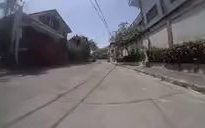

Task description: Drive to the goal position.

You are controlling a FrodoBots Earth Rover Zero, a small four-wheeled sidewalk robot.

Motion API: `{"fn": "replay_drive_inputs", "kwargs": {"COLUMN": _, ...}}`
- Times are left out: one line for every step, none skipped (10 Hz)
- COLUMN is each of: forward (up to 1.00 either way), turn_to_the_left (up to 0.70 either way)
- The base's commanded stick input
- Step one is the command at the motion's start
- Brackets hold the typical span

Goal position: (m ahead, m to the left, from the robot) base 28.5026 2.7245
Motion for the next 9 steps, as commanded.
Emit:
{"fn": "replay_drive_inputs", "kwargs": {"forward": 1.0, "turn_to_the_left": -0.3}}
{"fn": "replay_drive_inputs", "kwargs": {"forward": 1.0, "turn_to_the_left": -0.4}}
{"fn": "replay_drive_inputs", "kwargs": {"forward": 1.0, "turn_to_the_left": -0.4}}
{"fn": "replay_drive_inputs", "kwargs": {"forward": 1.0, "turn_to_the_left": -0.08}}
{"fn": "replay_drive_inputs", "kwargs": {"forward": 1.0, "turn_to_the_left": 0.0}}
{"fn": "replay_drive_inputs", "kwargs": {"forward": 1.0, "turn_to_the_left": -0.16}}
{"fn": "replay_drive_inputs", "kwargs": {"forward": 1.0, "turn_to_the_left": -0.4}}
{"fn": "replay_drive_inputs", "kwargs": {"forward": 1.0, "turn_to_the_left": -0.24}}
{"fn": "replay_drive_inputs", "kwargs": {"forward": 1.0, "turn_to_the_left": 0.0}}
